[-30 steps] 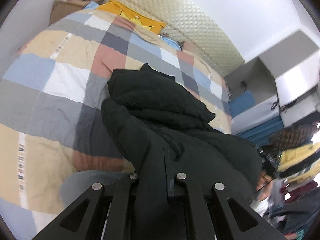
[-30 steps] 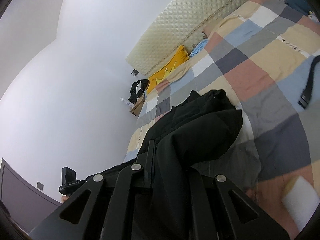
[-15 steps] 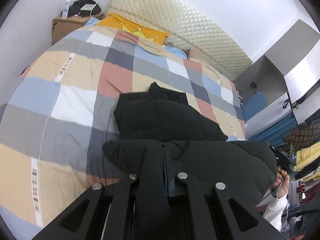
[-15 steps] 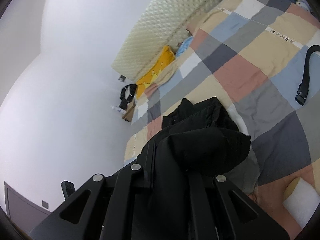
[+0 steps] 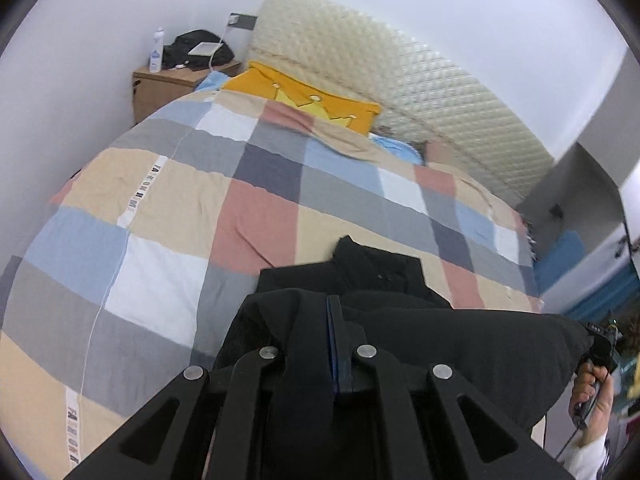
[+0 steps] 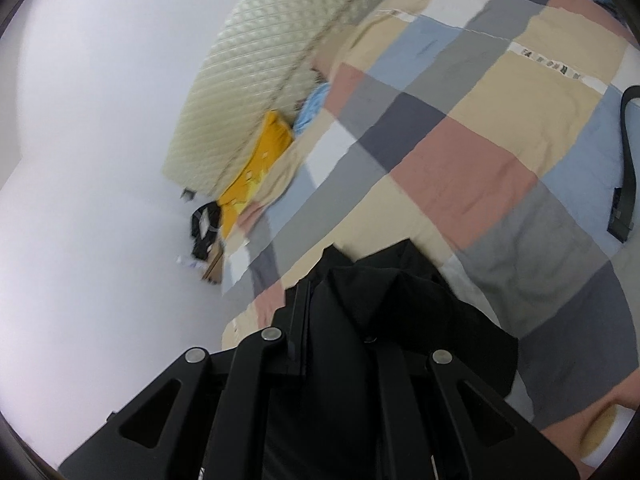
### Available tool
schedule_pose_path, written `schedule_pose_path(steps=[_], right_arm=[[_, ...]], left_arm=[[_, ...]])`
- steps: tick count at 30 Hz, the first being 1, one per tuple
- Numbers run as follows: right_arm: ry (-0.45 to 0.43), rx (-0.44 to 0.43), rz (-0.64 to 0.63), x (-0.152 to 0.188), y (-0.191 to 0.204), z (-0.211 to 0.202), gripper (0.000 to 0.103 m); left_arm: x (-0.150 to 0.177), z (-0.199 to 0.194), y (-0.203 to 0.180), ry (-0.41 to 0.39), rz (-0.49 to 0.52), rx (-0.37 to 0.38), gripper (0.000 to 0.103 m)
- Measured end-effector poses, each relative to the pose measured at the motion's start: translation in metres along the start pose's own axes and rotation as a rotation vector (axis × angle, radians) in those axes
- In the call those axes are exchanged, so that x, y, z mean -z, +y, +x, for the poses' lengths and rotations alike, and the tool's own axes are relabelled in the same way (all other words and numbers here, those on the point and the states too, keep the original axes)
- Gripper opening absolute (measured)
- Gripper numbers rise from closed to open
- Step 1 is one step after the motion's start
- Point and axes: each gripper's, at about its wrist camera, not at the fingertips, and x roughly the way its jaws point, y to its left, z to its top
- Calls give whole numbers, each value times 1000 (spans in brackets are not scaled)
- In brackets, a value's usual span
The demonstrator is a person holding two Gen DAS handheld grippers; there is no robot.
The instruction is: Fold large clothes
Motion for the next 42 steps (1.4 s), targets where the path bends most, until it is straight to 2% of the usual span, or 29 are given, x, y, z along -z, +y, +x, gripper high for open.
schedule_pose_path(steps=[3, 7, 10, 16, 19, 22, 27, 31, 35, 40, 42], right_arm=[[-4, 54, 23, -13, -2, 27, 8], [-1, 129, 51, -21, -9, 56, 8], [13, 165, 42, -29, -19, 77, 9], [34, 160, 43, -42, -46, 114, 9], [46, 149, 47, -51, -59, 133, 8], [60, 164, 48, -58, -64, 156, 8], [76, 175, 53, -59, -72, 193, 8], [47, 122, 29, -55, -77, 206, 8], [31, 115, 10, -52, -76, 203, 8], [38, 105, -21, -48, -68, 184, 14], [40, 96, -27, -46, -64, 169, 20]], left_arm=[[-14, 25, -2, -5, -15, -33, 9], [-21, 79, -10, 2, -7, -160, 9], [-25, 117, -10, 16, -8, -199, 9], [-34, 173, -4, 55, -44, -187, 9], [-41, 194, -3, 53, -23, -166, 9], [-45, 217, -4, 52, -4, -166, 10], [-44, 254, 3, 74, -31, -176, 9], [-40, 268, 7, 72, -37, -169, 9], [-36, 265, 7, 51, -31, -169, 9], [-26, 235, 3, -43, -1, -148, 9], [-22, 216, 2, -60, 3, -134, 9]])
